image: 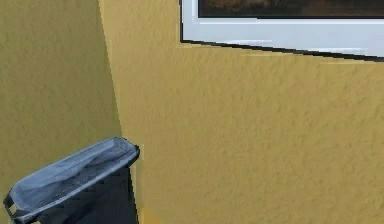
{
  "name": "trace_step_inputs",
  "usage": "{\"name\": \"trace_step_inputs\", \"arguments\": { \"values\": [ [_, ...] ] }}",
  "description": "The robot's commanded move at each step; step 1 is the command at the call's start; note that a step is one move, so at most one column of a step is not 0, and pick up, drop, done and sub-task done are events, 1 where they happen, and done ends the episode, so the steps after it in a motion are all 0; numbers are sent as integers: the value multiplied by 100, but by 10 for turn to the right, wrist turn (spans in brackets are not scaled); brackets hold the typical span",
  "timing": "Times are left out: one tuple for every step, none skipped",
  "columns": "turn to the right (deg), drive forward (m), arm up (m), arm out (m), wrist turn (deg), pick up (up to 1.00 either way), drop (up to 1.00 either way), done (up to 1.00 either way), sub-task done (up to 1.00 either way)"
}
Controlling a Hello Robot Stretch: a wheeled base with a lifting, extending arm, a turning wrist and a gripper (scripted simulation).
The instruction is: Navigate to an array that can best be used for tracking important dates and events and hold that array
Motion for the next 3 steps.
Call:
{"name": "trace_step_inputs", "arguments": {
  "values": [
    [0, 0, 0, 0, 450, 0, 0, 0, 0],
    [0, 0, 0, 0, 240, 0, 0, 0, 0],
    [0, 0, -30, 0, 0, 0, 0, 0, 0]
  ]
}}
